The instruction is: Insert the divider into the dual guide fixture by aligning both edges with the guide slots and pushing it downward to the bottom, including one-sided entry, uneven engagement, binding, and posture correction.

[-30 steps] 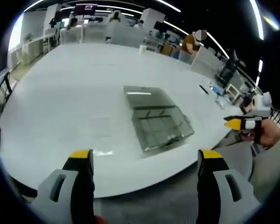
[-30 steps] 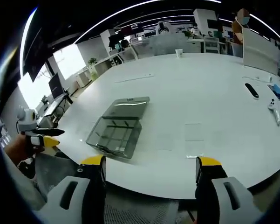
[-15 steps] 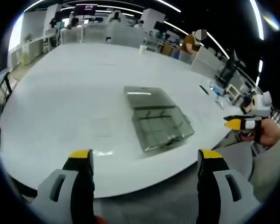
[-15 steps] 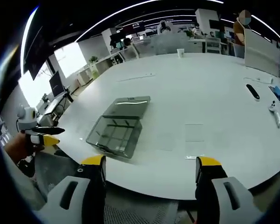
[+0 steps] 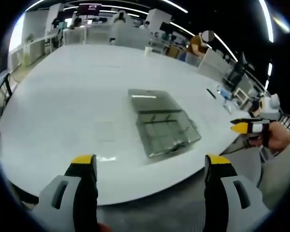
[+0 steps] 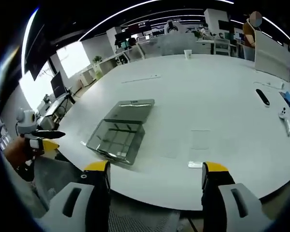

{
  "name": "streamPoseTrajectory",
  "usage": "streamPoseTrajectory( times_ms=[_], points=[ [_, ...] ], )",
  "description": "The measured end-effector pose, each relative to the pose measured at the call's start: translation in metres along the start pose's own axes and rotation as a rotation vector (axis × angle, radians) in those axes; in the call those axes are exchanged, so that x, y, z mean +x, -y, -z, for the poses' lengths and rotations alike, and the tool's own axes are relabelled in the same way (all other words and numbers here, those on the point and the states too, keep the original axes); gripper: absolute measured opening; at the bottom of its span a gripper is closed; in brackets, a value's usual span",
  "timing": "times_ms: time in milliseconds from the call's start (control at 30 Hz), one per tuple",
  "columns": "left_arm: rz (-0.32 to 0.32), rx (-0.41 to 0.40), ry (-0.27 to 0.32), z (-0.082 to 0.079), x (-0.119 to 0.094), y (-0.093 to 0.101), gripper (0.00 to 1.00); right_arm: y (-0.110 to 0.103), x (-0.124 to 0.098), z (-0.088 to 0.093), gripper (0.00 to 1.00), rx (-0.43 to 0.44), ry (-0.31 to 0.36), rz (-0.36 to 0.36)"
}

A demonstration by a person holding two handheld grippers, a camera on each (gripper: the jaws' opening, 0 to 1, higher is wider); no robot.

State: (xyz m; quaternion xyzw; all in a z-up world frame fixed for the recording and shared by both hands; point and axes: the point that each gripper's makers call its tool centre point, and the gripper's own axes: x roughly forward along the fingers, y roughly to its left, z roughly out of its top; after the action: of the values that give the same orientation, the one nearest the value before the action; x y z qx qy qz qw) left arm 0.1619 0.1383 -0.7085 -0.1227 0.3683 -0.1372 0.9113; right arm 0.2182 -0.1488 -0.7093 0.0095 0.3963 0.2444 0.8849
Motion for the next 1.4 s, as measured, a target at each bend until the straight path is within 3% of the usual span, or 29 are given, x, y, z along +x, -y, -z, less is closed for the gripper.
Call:
streamPoseTrajectory(
  times_ms=[767,1400],
  points=[
    [0.031,0.000,-0.006,0.000,0.009,0.012,0.90,0.027,0.022,-0.007,0.68,-0.044,-0.056,0.014],
    [0.028,0.002,-0.016,-0.002,0.014,0.010,0.90,0.053,0.047,-0.011,0.58,-0.053,-0.108,0.038]
  ],
)
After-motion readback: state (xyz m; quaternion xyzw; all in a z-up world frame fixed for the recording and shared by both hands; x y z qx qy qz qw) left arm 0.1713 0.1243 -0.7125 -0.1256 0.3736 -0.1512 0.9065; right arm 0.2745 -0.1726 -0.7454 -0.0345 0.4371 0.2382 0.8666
